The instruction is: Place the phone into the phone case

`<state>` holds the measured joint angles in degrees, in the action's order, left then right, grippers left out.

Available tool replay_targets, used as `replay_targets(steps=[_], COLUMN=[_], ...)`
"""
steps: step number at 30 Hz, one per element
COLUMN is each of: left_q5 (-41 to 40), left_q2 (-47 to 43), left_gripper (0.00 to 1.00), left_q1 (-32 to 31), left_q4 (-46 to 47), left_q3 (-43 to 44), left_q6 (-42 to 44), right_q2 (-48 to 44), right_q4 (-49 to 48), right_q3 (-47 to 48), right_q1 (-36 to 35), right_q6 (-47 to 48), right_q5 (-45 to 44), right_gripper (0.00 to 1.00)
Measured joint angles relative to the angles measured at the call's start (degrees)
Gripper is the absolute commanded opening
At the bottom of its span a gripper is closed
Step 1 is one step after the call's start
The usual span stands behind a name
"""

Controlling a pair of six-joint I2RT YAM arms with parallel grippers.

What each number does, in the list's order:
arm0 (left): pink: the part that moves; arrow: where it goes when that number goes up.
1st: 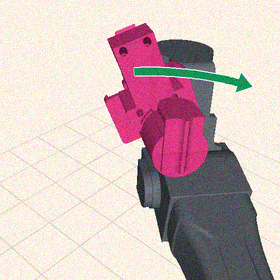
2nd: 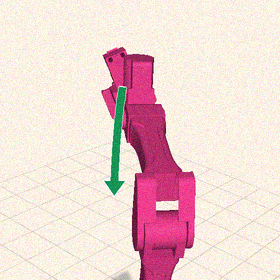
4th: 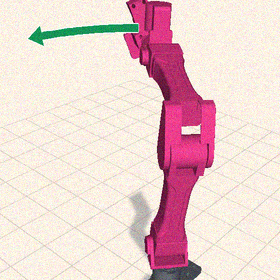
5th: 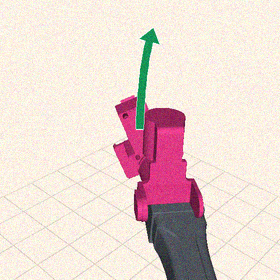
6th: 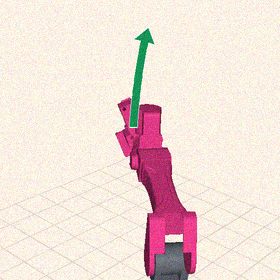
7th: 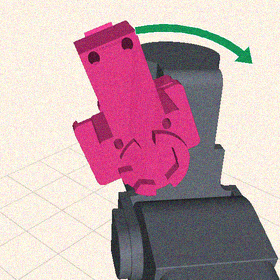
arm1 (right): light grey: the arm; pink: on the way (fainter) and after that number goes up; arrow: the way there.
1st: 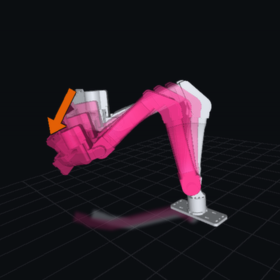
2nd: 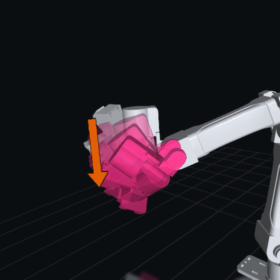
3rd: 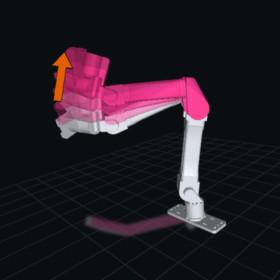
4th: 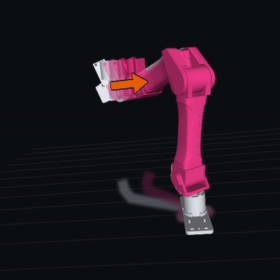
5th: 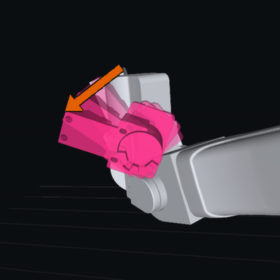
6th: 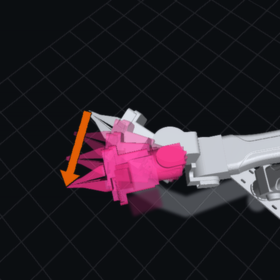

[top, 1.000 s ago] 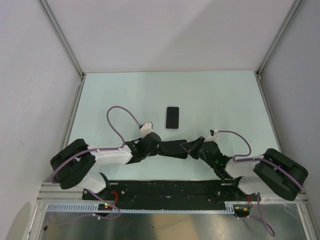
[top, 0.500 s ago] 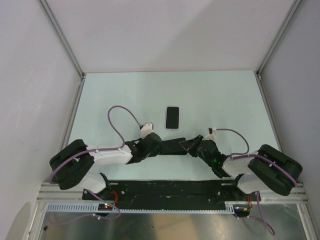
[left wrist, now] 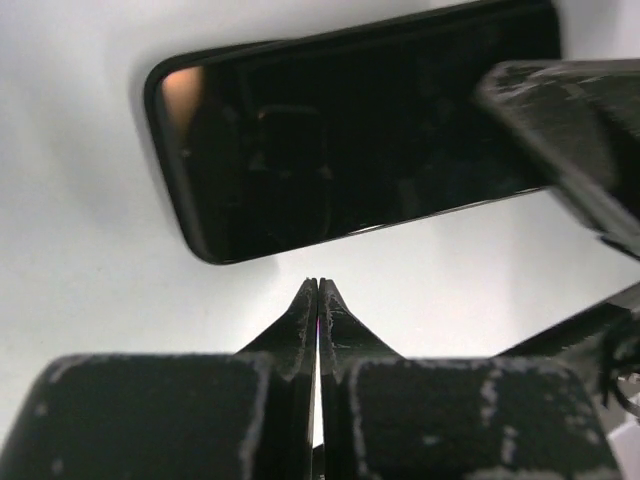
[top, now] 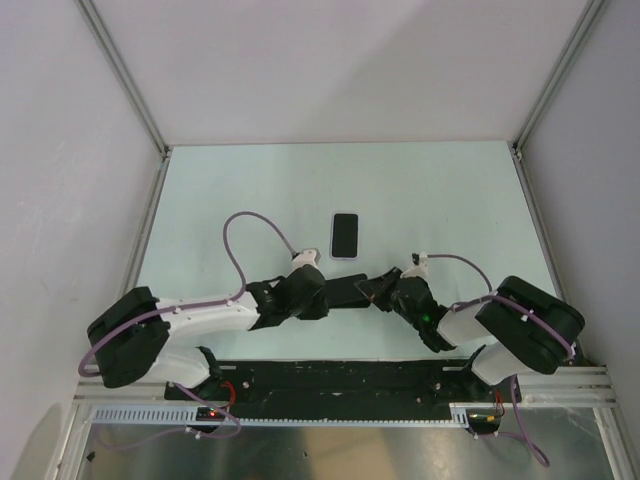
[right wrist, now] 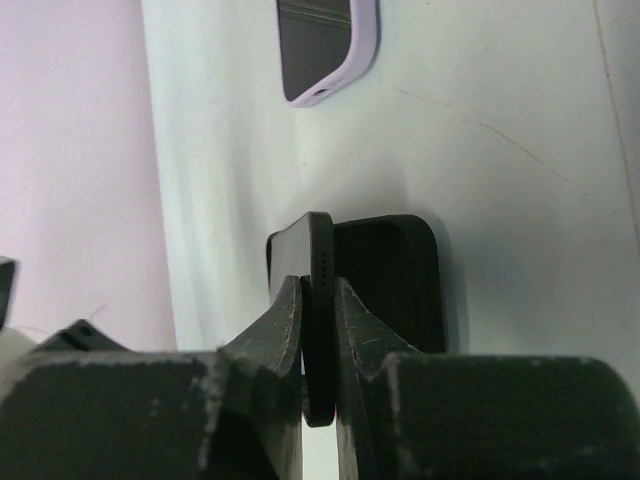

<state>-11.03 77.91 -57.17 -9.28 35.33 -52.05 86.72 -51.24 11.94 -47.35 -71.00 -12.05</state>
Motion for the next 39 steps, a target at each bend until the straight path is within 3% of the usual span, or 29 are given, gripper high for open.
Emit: replay_targets(steps=[12, 23, 39], left_q5=[2.78, 3.82, 4.33], left_q2=[-2.82, -3.08, -1.75], left_gripper=[0.01, 0.01, 0.09], left_q1=[1.79, 3.93, 6.58], left_q4=[1.44, 1.38, -0.11], left_q3=[0.81, 0.81, 2.95], left_q6=[0.09, 1.27, 6.08], right_q2=[-6.95, -17.64, -16.74], right_q4=[15.76, 37.51, 53.09], right_q3=[1.27, 5.01, 13.11], right_q1=[1.05, 1.25, 1.95], right_q6=[5.14, 10.34, 16.57], right_q5=[3.48, 3.69, 3.56], right_gripper=[0.42, 0.44, 0.47])
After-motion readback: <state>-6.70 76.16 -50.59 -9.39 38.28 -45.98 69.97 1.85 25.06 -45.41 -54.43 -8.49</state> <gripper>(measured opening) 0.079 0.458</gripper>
